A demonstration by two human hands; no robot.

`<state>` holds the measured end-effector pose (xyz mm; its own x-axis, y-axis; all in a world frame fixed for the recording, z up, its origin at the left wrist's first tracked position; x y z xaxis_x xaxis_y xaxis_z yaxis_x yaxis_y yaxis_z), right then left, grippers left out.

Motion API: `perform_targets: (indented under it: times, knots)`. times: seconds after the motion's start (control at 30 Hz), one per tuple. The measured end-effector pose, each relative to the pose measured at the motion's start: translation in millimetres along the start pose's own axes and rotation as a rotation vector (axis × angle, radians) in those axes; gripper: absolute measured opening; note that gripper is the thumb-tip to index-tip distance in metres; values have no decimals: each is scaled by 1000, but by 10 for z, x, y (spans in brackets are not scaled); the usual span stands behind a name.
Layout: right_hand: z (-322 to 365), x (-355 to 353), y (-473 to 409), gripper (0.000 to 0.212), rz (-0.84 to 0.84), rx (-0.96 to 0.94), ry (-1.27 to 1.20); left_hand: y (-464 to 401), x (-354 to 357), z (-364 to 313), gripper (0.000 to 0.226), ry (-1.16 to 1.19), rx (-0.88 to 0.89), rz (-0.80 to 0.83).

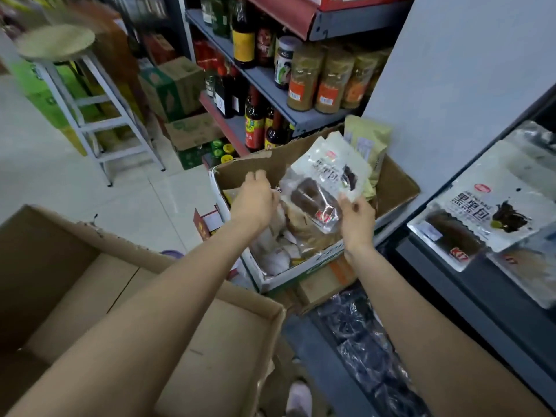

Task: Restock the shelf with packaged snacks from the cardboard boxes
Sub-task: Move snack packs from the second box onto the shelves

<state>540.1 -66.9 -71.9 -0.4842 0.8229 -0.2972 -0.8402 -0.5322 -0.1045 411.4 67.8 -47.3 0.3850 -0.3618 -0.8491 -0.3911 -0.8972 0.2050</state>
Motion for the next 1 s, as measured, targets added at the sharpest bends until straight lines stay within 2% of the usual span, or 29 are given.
perform_targets:
  times: [0.07,0.17,0.23,0.33,0.43,0.47,0.53,0.63,0.77,0.87,0.93,1.0]
  knots:
    - [-81,-83,-202,15,-105,108,-156,-209,181,-137,37,-76,44,78]
    - [-150,-174,-472,19,-118,156,-277,-517,419,-389,36,-53,38,128]
    - [-157,-229,-635,24,-96,144,-315,-702,587,-560,46,-42,-3,176]
    - [-207,-256,-850,26,-45,157,-337,-952,827,-730,74,-32,-92,275]
    - [-279,-237,-999,28,-10,218,-381,-1159,986,-805,81,-29,-173,268]
    - [-311,-233,-1024,29,-5,236,-403,-1207,1017,-792,73,-29,-216,222]
    - [-339,-237,-1034,31,5,253,-463,-1251,1017,-745,40,6,-272,105]
    - [-339,-276,-1002,35,1,310,-582,-1196,933,-768,16,148,-164,-34]
    - [-235,-342,-893,51,62,317,-678,-867,595,-921,11,527,48,-54]
    - [-85,-429,-718,67,81,261,-686,-560,269,-920,9,723,84,-157]
    - [8,-536,-540,67,49,269,-740,-362,97,-852,8,798,55,-209]
    - [86,-668,-318,58,12,257,-773,-126,-41,-799,11,836,61,-208]
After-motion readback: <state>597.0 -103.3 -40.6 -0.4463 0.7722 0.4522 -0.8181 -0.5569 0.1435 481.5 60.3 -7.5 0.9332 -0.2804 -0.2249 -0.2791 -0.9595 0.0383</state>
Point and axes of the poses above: each hand's wrist, its own y-axis away from the middle knuckle, its own x-axis out of the palm, z = x × y, the point moved 4 cm from there along -y, towards the middle knuckle, and after that the axes turned 15 degrees about -x, right-handed, at the moved point
